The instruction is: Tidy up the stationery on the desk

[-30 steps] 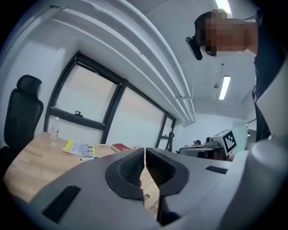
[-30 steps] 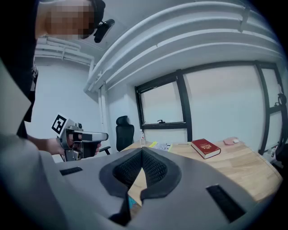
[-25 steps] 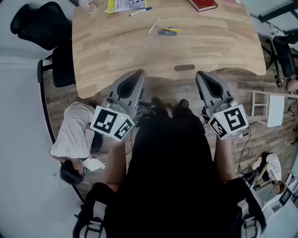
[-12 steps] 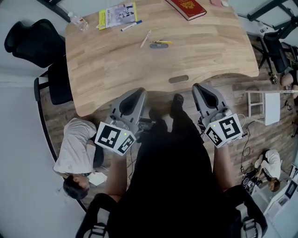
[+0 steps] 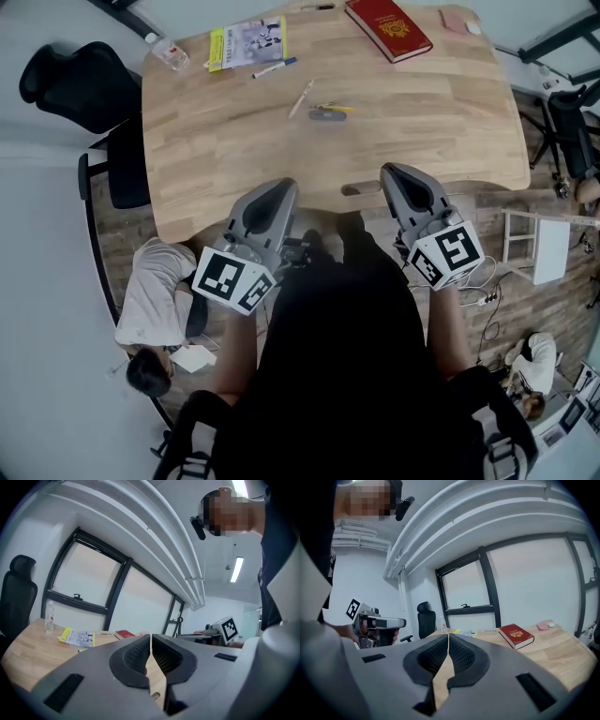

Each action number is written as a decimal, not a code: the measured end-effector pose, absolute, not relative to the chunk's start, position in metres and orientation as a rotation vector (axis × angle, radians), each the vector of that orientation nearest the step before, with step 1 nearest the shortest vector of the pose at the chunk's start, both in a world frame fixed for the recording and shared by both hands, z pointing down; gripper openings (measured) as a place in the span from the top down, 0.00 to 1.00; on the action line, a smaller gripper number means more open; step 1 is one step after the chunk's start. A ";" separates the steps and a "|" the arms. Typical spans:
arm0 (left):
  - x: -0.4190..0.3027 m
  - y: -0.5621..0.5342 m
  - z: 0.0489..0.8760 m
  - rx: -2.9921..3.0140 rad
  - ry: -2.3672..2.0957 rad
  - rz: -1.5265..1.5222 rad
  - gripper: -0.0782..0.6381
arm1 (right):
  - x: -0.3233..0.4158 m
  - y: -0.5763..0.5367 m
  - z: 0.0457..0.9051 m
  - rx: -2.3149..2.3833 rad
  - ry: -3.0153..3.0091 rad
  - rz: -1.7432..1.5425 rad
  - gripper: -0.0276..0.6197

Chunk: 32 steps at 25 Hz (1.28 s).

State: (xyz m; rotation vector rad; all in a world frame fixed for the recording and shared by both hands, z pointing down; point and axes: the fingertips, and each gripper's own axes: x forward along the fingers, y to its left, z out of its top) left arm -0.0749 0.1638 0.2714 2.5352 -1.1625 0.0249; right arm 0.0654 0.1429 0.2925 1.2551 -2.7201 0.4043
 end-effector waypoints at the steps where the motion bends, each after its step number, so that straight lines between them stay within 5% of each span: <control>1: -0.072 0.156 0.268 2.531 -1.178 0.022 0.83 | 0.067 0.131 0.292 1.237 -2.732 0.398 0.92; 14: -0.032 0.070 0.265 2.409 -1.394 0.026 0.83 | 0.082 0.017 0.342 0.873 -2.744 0.427 0.92; 32: -0.037 0.044 0.291 2.402 -1.376 0.029 0.83 | 0.015 -0.019 0.470 0.600 -2.573 0.394 0.79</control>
